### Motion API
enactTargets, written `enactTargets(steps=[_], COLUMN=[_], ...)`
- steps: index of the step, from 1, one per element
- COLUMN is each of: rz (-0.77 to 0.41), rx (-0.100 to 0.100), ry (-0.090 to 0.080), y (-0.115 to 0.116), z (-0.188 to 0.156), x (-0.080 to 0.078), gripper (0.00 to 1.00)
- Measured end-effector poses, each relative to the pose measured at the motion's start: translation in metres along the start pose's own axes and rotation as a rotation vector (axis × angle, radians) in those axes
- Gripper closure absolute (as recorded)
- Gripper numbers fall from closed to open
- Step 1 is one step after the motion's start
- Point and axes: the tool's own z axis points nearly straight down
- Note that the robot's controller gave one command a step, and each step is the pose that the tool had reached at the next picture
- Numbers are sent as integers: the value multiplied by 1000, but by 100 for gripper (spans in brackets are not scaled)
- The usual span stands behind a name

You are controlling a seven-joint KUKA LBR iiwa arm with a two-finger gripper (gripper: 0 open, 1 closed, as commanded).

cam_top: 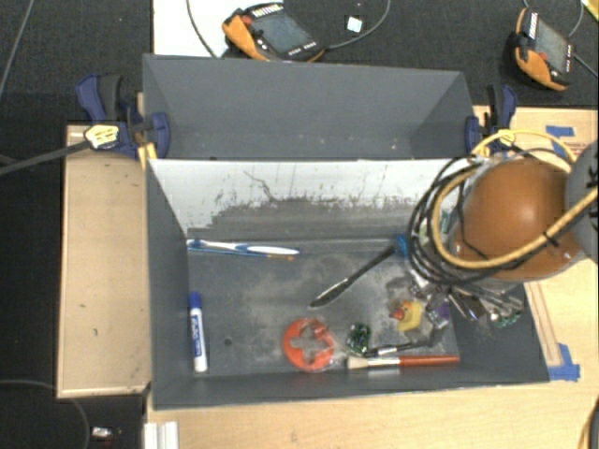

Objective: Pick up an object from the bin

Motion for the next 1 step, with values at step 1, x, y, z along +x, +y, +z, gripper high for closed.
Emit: enactTargets(steps=[1], rz=[4], rx=[2], ry=[-6], y=[0], z=[-11], x=[-2], gripper=[100])
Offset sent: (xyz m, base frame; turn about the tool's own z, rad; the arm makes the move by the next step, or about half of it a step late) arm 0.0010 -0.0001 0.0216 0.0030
